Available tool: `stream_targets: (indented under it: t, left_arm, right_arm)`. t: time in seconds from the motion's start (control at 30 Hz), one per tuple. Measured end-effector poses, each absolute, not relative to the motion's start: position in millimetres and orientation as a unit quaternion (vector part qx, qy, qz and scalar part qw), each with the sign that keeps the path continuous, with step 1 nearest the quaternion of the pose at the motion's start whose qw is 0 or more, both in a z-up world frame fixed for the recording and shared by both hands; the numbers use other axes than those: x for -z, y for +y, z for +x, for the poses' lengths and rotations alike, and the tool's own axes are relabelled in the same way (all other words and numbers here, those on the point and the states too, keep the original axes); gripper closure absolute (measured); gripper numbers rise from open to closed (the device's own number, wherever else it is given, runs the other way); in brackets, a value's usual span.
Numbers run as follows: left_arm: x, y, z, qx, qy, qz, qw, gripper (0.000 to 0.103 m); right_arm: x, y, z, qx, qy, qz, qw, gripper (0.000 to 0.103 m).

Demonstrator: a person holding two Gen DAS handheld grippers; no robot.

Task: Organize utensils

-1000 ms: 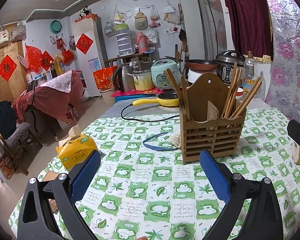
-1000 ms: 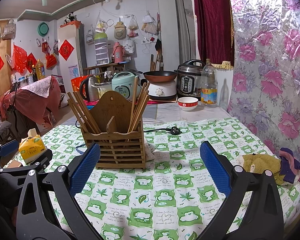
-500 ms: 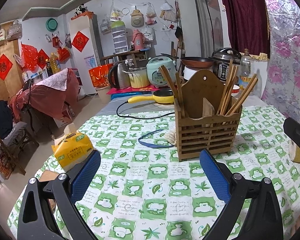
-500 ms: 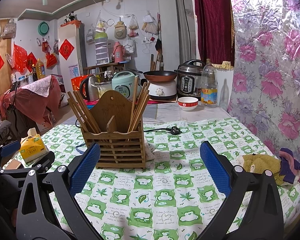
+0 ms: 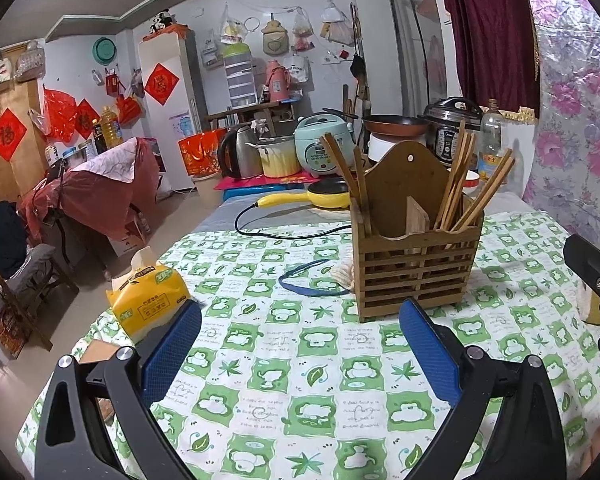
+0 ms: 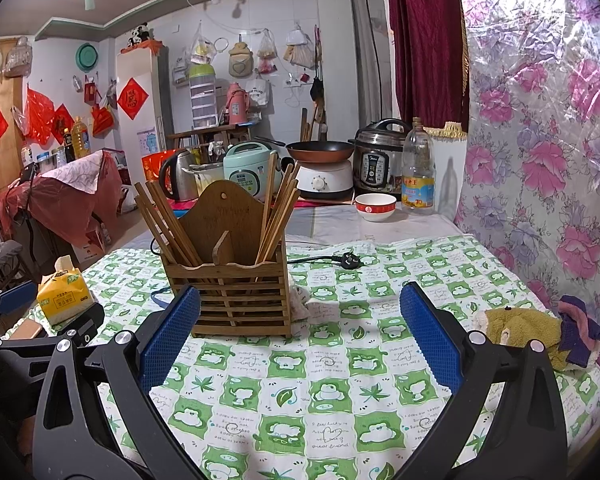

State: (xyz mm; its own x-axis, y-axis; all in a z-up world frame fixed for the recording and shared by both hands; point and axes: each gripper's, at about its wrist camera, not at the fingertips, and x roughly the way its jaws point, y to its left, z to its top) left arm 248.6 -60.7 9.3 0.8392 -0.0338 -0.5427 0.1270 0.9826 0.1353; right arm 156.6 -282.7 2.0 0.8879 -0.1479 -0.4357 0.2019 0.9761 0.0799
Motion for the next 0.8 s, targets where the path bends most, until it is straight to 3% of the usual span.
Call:
stream_targets:
  t: [0.8]
  left_arm:
    - [-8.3, -58.2, 251.0, 0.022, 0.284, 0.082, 0.955, 0.006]
  right_arm:
    - [-1.8, -284.2, 155.3, 0.090, 0.220, 0.061, 0.969, 0.006]
